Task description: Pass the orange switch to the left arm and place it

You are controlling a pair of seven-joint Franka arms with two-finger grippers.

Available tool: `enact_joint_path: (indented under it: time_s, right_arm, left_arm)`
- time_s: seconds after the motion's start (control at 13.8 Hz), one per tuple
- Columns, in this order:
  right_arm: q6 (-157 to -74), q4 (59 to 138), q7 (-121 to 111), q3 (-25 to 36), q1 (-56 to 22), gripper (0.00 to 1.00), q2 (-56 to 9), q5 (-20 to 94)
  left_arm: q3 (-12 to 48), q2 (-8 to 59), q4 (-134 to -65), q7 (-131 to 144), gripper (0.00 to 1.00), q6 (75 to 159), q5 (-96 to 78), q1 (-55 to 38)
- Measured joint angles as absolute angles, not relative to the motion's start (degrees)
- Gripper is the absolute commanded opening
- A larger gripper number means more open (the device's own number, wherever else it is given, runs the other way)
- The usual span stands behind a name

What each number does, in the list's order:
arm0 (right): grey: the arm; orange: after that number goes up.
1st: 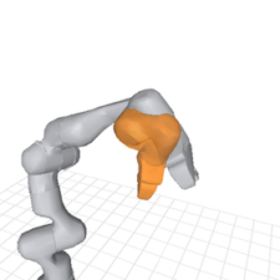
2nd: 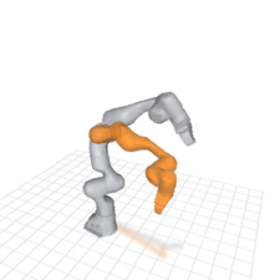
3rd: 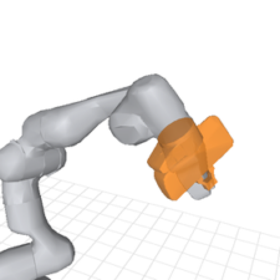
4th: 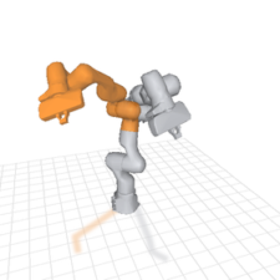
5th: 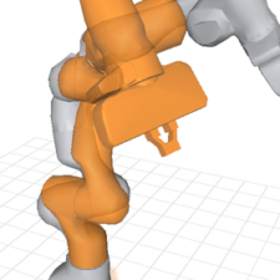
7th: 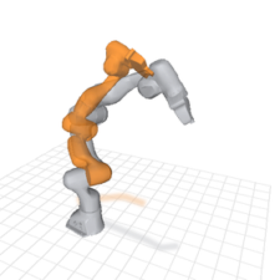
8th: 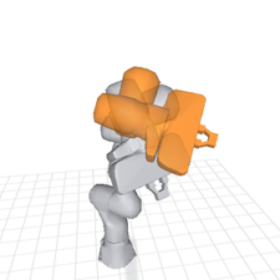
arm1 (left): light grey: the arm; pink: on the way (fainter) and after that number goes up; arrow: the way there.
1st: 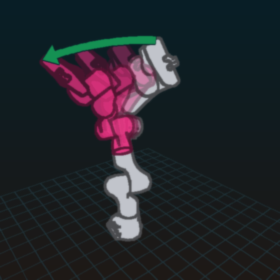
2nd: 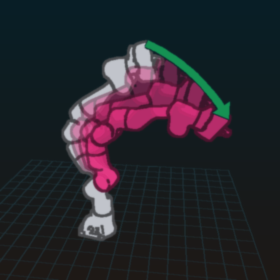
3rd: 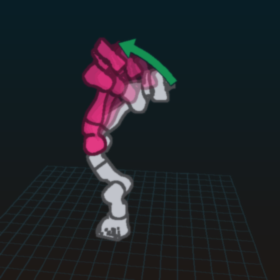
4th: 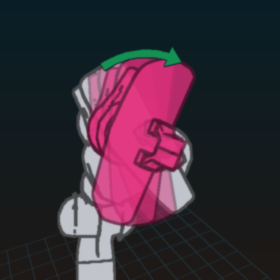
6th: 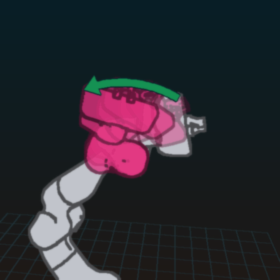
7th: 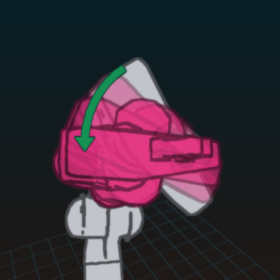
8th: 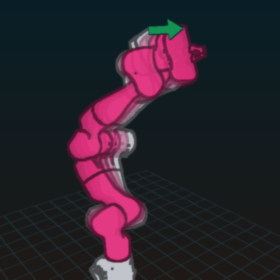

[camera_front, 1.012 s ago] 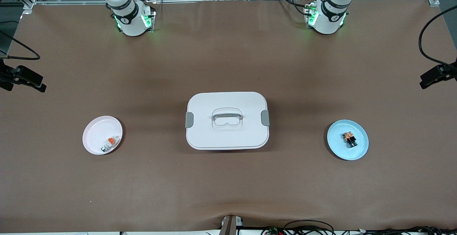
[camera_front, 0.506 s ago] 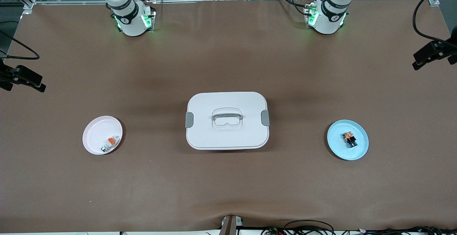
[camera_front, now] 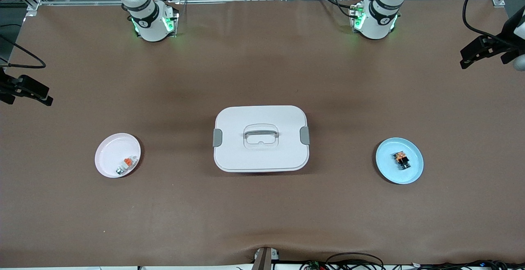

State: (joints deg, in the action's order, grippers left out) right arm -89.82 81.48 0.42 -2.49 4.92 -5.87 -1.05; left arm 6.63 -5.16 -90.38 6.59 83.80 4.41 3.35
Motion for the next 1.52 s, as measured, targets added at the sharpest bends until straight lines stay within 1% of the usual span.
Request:
enact_joint_path:
  time_s: [0.58, 0.87, 1.52]
  right_arm:
    - [-88.3, 81.5, 0.4, -2.4, 4.9, 1.00, -5.9, 0.3]
    - [-88.2, 81.5, 0.4, -2.4, 5.3, 1.00, -5.9, 0.9]
    - [-88.2, 81.5, 0.4, -2.4, 5.4, 1.00, -5.9, 0.9]
  left_arm:
    - [6.7, -6.0, -90.4, 6.7, 1.00, 82.3, 2.1, 1.1]
    - [5.3, -6.0, -90.4, 6.7, 1.00, 82.3, 1.9, -1.5]
    - [4.5, -5.8, -90.4, 6.5, 1.00, 82.3, 1.9, -1.5]
